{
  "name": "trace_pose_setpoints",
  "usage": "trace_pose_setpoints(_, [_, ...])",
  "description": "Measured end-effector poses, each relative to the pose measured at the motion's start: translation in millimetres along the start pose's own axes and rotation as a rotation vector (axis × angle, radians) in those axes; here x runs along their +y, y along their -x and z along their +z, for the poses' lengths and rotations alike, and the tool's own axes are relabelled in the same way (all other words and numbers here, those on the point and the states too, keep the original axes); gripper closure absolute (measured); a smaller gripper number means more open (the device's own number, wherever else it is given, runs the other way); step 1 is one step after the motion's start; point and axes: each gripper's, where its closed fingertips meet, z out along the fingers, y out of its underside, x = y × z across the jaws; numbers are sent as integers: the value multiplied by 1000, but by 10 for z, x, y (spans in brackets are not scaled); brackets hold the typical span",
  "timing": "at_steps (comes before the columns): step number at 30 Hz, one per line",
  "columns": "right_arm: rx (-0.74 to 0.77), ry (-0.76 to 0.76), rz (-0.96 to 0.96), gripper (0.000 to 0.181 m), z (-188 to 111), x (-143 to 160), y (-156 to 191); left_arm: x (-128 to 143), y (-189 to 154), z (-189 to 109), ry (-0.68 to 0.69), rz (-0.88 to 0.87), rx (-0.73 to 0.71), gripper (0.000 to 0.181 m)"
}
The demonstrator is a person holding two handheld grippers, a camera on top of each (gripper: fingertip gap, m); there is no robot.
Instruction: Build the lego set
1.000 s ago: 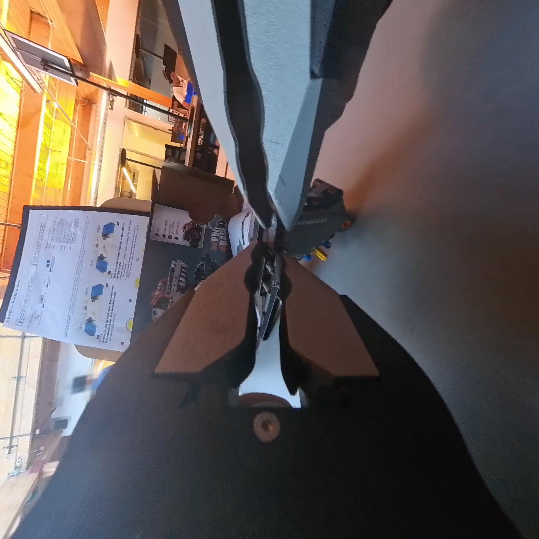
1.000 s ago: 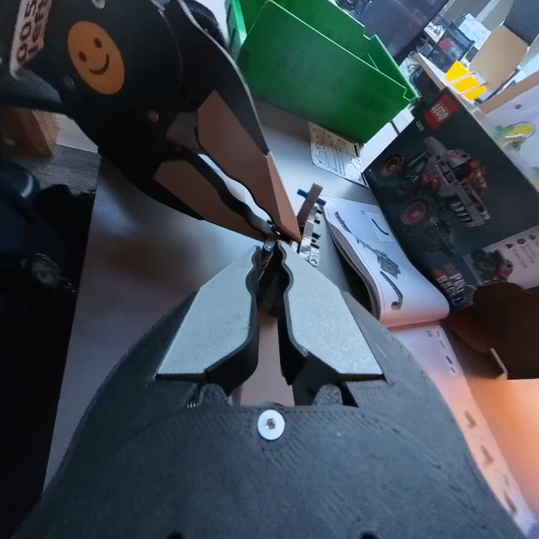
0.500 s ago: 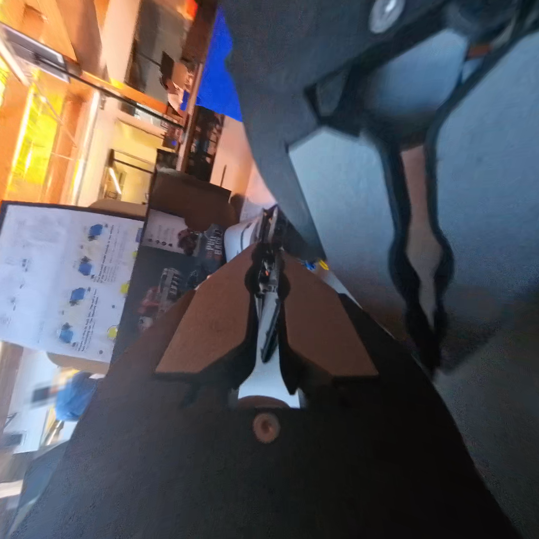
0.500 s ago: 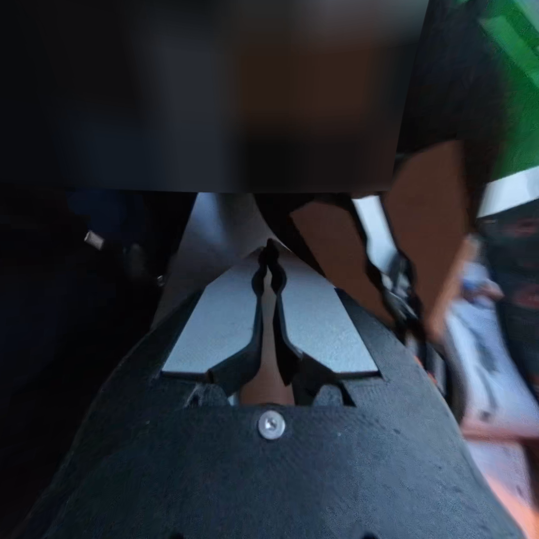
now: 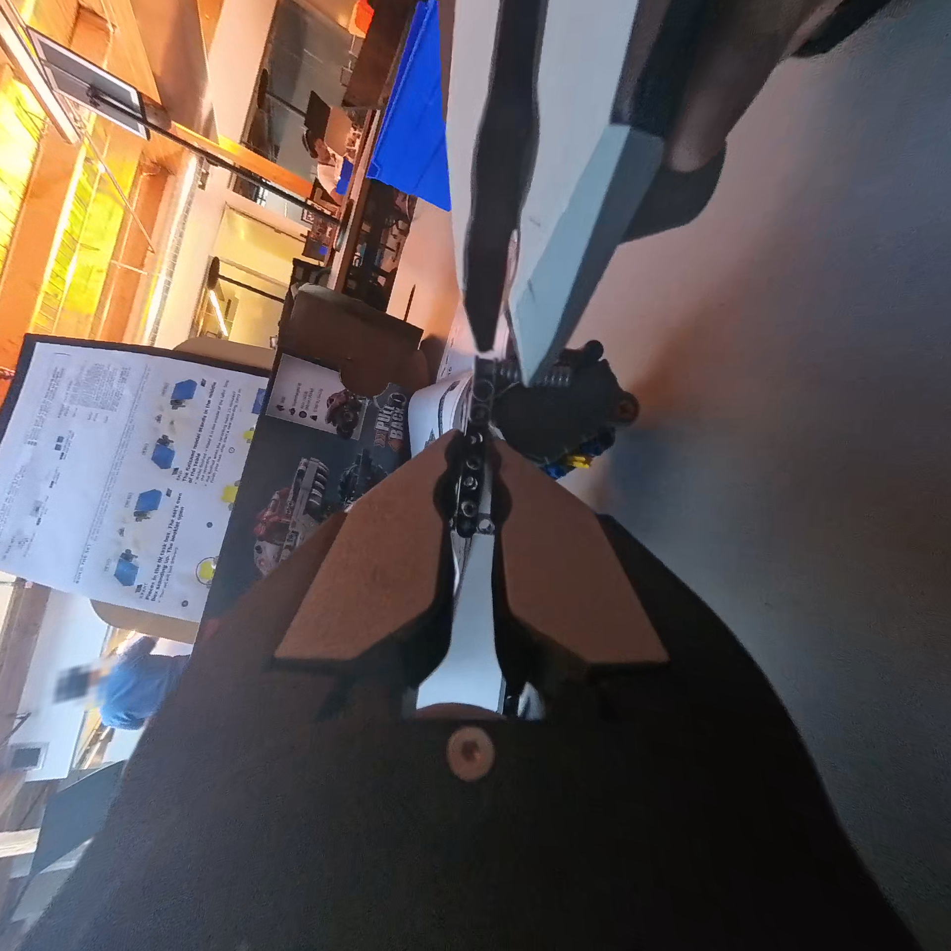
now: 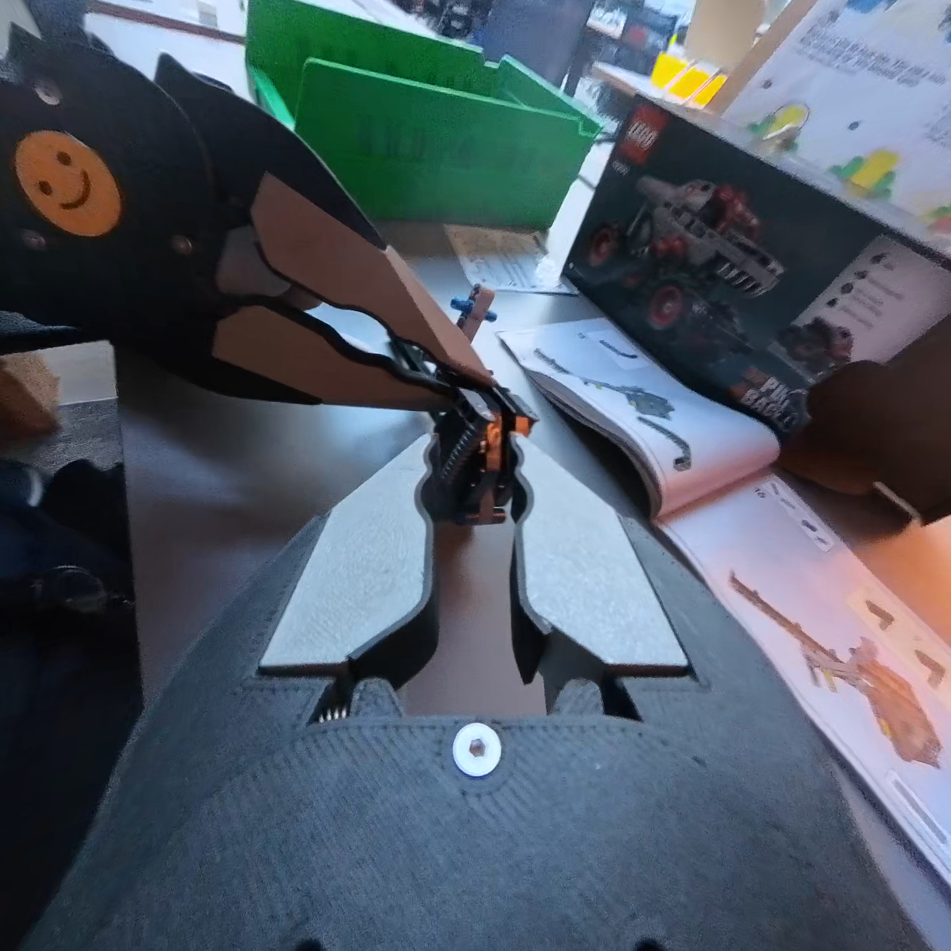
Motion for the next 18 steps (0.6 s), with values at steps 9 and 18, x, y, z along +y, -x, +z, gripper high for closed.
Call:
trace_pose_setpoints(9, [136,127,-182,166,108,82,-86,3,-11,1,9,-22,12,175])
trace_pose_setpoints(18, [231,97,-209,170,43,45,-120,-6,15,67,20,-113,62,175])
